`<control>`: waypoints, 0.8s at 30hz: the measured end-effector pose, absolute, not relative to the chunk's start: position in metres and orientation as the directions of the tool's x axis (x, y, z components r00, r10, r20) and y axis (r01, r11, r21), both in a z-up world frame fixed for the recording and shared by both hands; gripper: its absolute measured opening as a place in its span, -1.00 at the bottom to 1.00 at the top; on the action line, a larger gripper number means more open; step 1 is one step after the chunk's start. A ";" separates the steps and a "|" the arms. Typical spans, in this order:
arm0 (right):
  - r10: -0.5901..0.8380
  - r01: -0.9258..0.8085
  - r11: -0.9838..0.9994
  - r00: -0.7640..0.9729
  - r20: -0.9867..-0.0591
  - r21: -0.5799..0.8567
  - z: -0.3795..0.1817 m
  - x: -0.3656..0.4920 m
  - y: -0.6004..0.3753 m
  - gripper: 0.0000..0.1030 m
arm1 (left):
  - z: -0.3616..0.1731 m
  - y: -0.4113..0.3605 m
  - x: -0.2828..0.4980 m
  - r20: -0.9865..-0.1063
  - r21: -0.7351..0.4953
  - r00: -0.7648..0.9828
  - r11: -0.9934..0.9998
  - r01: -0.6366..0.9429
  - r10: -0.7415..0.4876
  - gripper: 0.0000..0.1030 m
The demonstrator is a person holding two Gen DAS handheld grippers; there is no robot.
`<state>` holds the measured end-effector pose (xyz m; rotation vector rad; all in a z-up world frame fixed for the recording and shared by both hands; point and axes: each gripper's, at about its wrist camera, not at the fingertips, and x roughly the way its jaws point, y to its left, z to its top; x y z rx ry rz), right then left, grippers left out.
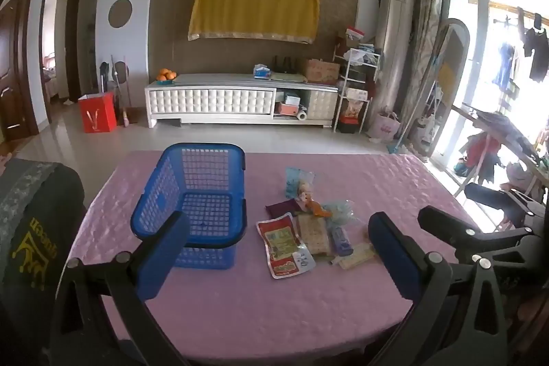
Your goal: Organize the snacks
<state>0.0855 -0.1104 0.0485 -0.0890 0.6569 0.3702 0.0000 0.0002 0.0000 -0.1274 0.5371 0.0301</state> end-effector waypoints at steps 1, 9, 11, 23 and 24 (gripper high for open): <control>0.308 -0.363 0.931 0.728 -0.613 0.036 0.048 0.085 -0.111 1.00 | 0.000 0.000 0.000 -0.510 -0.110 0.860 0.992 -0.064 -0.001 1.00; 0.323 -0.369 0.928 0.714 -0.621 0.058 0.052 0.085 -0.109 1.00 | 0.000 -0.003 -0.005 -0.504 -0.111 0.863 0.992 -0.051 -0.013 1.00; 0.335 -0.369 0.927 0.717 -0.612 0.075 0.051 0.082 -0.116 1.00 | 0.001 0.000 -0.006 -0.508 -0.108 0.861 0.993 -0.049 -0.013 1.00; 0.337 -0.373 0.925 0.709 -0.620 0.075 0.047 0.081 -0.118 1.00 | -0.008 -0.003 -0.002 -0.523 -0.096 0.852 0.994 -0.047 -0.010 1.00; 0.338 -0.374 0.924 0.708 -0.620 0.077 0.047 0.081 -0.118 1.00 | -0.009 -0.003 -0.002 -0.522 -0.096 0.853 0.994 -0.048 -0.009 1.00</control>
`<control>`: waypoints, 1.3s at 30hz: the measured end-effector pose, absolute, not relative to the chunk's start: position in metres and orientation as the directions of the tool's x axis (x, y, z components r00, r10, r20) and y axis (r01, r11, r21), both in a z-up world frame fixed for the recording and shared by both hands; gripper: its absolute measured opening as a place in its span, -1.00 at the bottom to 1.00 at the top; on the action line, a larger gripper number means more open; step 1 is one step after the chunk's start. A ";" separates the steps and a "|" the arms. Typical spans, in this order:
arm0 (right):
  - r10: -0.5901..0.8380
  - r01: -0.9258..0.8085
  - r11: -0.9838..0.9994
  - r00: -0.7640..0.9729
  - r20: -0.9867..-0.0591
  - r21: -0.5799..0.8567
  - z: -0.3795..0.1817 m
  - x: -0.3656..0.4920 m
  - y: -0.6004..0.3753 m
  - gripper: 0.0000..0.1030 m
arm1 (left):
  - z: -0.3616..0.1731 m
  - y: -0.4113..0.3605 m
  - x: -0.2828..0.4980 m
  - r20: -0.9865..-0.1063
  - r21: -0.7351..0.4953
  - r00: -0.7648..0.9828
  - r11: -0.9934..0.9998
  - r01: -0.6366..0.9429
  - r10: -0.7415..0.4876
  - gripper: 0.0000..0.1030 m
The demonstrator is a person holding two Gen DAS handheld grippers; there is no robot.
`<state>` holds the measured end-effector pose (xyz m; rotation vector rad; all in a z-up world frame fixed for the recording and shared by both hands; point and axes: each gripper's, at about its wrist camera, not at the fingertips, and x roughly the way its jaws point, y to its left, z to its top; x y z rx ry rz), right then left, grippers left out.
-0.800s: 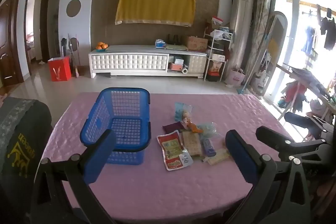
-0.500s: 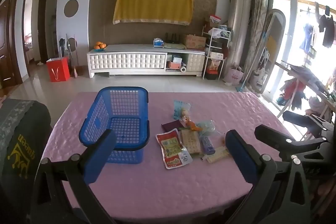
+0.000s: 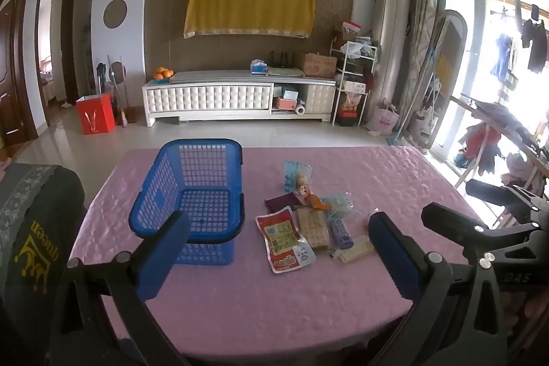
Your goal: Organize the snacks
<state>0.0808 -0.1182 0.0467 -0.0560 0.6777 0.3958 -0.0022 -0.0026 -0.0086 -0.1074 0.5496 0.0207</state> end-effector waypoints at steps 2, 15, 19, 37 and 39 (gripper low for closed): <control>0.341 -0.377 0.923 0.706 -0.621 0.079 0.048 0.080 -0.119 1.00 | -0.009 -0.003 -0.003 -0.523 -0.096 0.852 0.994 -0.047 -0.010 1.00; 0.356 -0.396 0.915 0.697 -0.622 0.080 0.047 0.078 -0.115 1.00 | -0.011 -0.002 -0.006 -0.534 -0.087 0.846 0.995 -0.054 0.000 1.00; 0.343 -0.384 0.920 0.699 -0.627 0.076 0.045 0.079 -0.117 1.00 | -0.009 -0.004 -0.006 -0.531 -0.083 0.847 0.996 -0.042 -0.008 1.00; 0.345 -0.392 0.917 0.699 -0.627 0.068 0.045 0.077 -0.116 1.00 | -0.005 -0.005 -0.007 -0.534 -0.078 0.845 0.996 -0.031 -0.016 1.00; 0.347 -0.394 0.917 0.698 -0.626 0.069 0.044 0.077 -0.116 1.00 | -0.005 -0.005 -0.008 -0.533 -0.079 0.846 0.996 -0.032 -0.015 1.00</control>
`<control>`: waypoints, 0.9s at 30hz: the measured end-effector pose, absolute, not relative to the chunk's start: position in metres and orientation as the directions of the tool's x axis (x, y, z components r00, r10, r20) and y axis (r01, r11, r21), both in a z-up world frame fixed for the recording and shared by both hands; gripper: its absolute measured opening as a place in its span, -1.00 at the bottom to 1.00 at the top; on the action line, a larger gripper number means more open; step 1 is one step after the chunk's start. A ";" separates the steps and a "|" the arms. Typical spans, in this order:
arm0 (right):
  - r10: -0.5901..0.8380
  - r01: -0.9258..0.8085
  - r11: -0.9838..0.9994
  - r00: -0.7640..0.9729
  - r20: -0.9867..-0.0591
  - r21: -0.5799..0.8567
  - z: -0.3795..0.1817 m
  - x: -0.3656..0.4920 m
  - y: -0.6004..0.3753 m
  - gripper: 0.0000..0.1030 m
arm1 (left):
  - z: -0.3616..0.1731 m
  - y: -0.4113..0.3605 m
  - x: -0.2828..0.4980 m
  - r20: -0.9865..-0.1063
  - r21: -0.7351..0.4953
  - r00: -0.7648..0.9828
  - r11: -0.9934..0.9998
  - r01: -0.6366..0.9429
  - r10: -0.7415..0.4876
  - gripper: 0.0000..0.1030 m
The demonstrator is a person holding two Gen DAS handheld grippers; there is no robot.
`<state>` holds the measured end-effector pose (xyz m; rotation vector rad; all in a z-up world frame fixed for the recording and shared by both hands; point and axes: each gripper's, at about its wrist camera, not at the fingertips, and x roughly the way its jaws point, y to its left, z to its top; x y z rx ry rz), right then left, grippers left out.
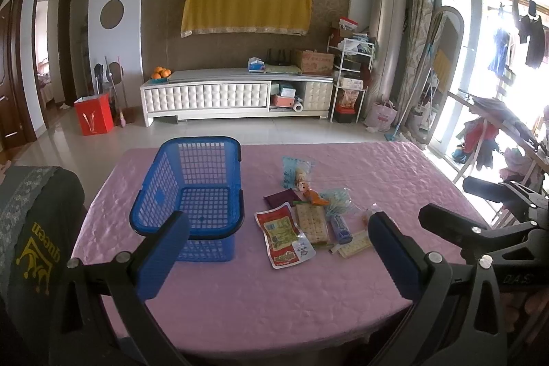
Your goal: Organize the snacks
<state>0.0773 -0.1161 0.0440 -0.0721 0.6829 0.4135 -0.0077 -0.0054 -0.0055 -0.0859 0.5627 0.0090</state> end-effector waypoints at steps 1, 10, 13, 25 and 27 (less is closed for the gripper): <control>0.347 -0.394 0.917 0.697 -0.627 0.069 0.044 0.077 -0.116 1.00 | -0.005 -0.005 -0.008 -0.533 -0.078 0.846 0.996 -0.032 -0.014 1.00; 0.353 -0.399 0.914 0.700 -0.620 0.070 0.044 0.077 -0.117 1.00 | -0.005 -0.005 -0.008 -0.536 -0.078 0.844 0.996 -0.034 -0.013 1.00; 0.355 -0.400 0.914 0.699 -0.620 0.073 0.044 0.077 -0.117 1.00 | -0.004 -0.006 -0.009 -0.537 -0.075 0.844 0.997 -0.034 -0.011 1.00; 0.355 -0.401 0.913 0.701 -0.619 0.069 0.044 0.075 -0.117 1.00 | -0.004 -0.008 -0.010 -0.536 -0.073 0.844 0.997 -0.030 -0.014 1.00; 0.353 -0.400 0.914 0.701 -0.620 0.068 0.044 0.075 -0.117 1.00 | -0.004 -0.009 -0.009 -0.538 -0.076 0.843 0.997 -0.027 -0.019 1.00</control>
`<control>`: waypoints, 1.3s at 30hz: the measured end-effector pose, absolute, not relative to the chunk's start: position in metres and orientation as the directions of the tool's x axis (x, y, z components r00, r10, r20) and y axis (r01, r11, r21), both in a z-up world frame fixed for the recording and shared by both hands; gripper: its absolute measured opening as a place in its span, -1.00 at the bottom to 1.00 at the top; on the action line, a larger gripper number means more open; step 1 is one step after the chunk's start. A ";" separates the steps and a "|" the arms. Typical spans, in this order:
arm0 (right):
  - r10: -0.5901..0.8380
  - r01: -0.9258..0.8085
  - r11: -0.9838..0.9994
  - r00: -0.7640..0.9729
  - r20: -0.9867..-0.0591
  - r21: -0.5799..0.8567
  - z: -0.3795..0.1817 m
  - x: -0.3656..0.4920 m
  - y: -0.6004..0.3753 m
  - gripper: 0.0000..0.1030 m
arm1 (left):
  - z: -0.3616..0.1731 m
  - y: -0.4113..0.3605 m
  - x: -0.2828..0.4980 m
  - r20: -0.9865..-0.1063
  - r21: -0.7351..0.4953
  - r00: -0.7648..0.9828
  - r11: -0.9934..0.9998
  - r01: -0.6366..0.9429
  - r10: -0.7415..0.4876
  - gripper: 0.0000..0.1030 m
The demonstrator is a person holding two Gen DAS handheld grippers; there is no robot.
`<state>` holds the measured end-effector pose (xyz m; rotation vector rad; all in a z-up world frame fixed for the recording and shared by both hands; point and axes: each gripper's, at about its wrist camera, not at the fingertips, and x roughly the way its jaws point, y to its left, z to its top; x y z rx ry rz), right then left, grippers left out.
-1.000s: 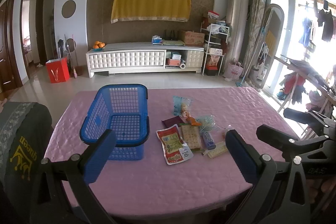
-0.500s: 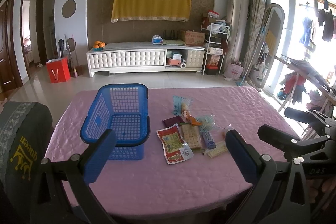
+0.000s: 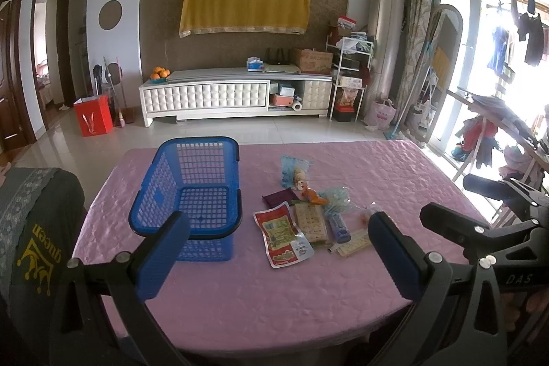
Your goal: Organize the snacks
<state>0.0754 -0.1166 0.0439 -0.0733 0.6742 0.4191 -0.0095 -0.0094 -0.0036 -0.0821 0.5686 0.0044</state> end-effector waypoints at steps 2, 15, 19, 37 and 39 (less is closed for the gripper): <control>0.352 -0.399 0.915 0.703 -0.618 0.067 0.044 0.075 -0.117 1.00 | -0.004 -0.011 -0.008 -0.541 -0.077 0.841 0.997 -0.027 -0.019 1.00; 0.366 -0.391 0.914 0.675 -0.641 0.110 0.029 0.098 -0.141 1.00 | -0.013 -0.027 0.021 -0.586 -0.094 0.809 0.996 0.000 -0.055 1.00; 0.352 -0.376 0.920 0.663 -0.660 0.113 0.016 0.114 -0.150 1.00 | -0.022 -0.036 0.039 -0.616 -0.080 0.786 0.997 0.003 -0.052 1.00; 0.267 -0.336 0.938 0.548 -0.793 0.084 -0.064 0.196 -0.174 1.00 | -0.104 -0.062 0.142 -0.796 -0.082 0.600 0.996 0.018 -0.076 1.00; 0.259 -0.335 0.938 0.524 -0.812 0.084 -0.077 0.208 -0.174 1.00 | -0.115 -0.063 0.154 -0.813 -0.079 0.577 0.997 0.018 -0.075 1.00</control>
